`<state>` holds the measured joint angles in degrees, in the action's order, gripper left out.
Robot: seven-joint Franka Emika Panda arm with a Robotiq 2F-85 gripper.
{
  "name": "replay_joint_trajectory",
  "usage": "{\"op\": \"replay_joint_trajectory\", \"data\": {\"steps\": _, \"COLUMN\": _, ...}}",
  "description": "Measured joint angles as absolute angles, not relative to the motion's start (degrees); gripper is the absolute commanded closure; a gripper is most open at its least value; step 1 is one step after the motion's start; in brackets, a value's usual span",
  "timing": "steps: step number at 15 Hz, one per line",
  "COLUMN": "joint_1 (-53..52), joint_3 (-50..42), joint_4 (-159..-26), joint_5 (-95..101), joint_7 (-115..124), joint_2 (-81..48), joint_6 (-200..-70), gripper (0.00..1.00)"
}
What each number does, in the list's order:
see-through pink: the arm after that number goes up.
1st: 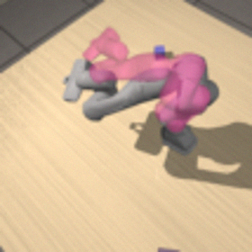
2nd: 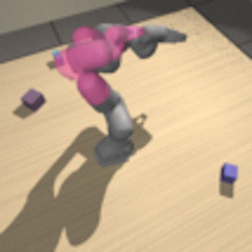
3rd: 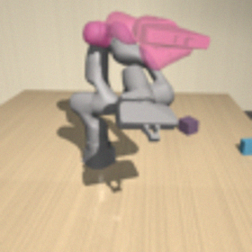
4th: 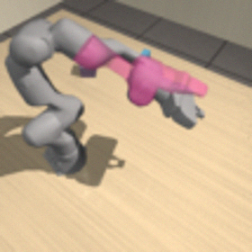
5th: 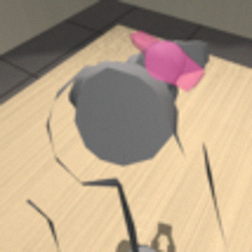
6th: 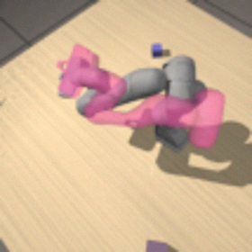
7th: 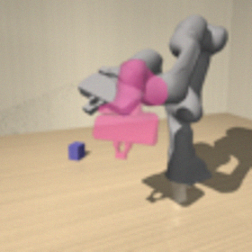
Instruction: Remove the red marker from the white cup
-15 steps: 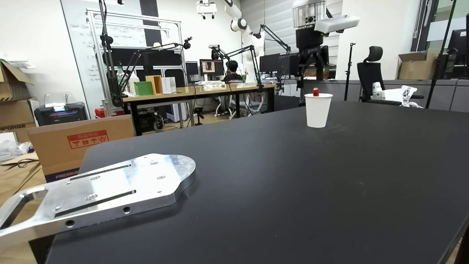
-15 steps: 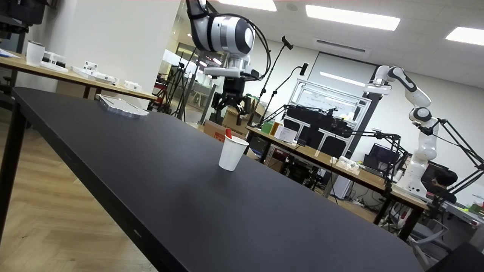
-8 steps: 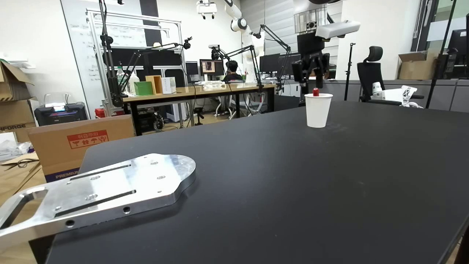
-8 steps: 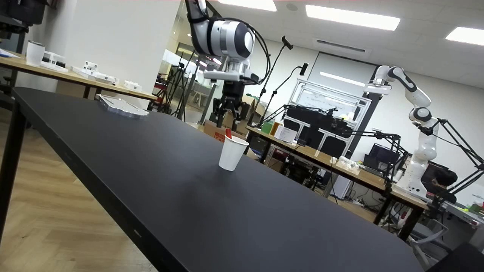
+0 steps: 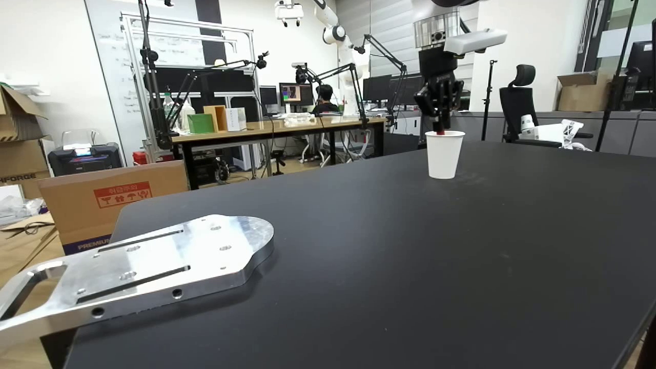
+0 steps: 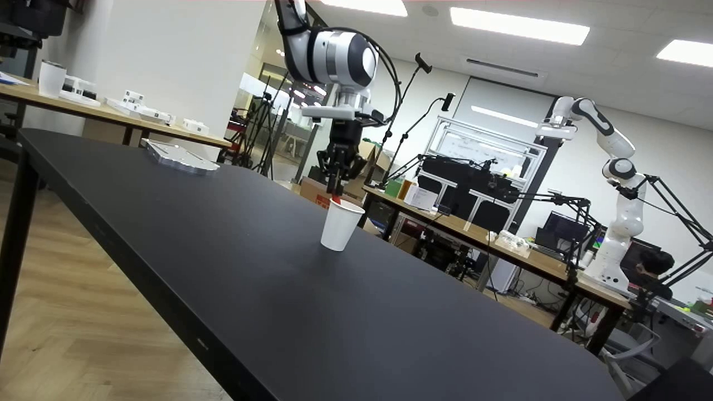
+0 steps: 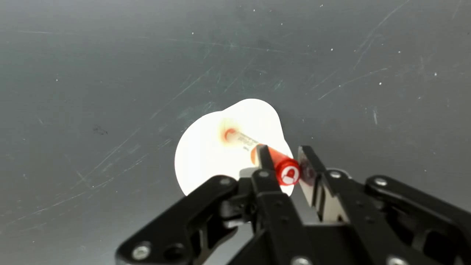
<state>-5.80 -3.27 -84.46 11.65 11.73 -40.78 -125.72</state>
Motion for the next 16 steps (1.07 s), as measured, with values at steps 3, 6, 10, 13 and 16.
{"op": "replay_joint_trajectory", "data": {"steps": 3, "joint_1": -5.92, "joint_3": -3.64, "joint_4": -83.49, "joint_5": 11.71, "joint_7": 11.93, "joint_2": -40.72, "joint_6": -125.11, "gripper": 0.94}}
{"op": "replay_joint_trajectory", "data": {"steps": 6, "joint_1": -6.06, "joint_3": -3.79, "joint_4": -81.99, "joint_5": 11.71, "joint_7": 12.15, "joint_2": -39.89, "joint_6": -123.56, "gripper": 0.94}}
{"op": "replay_joint_trajectory", "data": {"steps": 10, "joint_1": -6.16, "joint_3": -3.76, "joint_4": -79.98, "joint_5": 11.21, "joint_7": 12.25, "joint_2": -37.09, "joint_6": -116.92, "gripper": 0.94}}
{"op": "replay_joint_trajectory", "data": {"steps": 13, "joint_1": -6.07, "joint_3": -3.13, "joint_4": -79.38, "joint_5": 8.98, "joint_7": 11.48, "joint_2": -33.86, "joint_6": -111.47, "gripper": 0.94}}
{"op": "replay_joint_trajectory", "data": {"steps": 16, "joint_1": -6.1, "joint_3": -2.07, "joint_4": -79.4, "joint_5": 7.84, "joint_7": 10.87, "joint_2": -29.69, "joint_6": -107.0, "gripper": 0.94}}
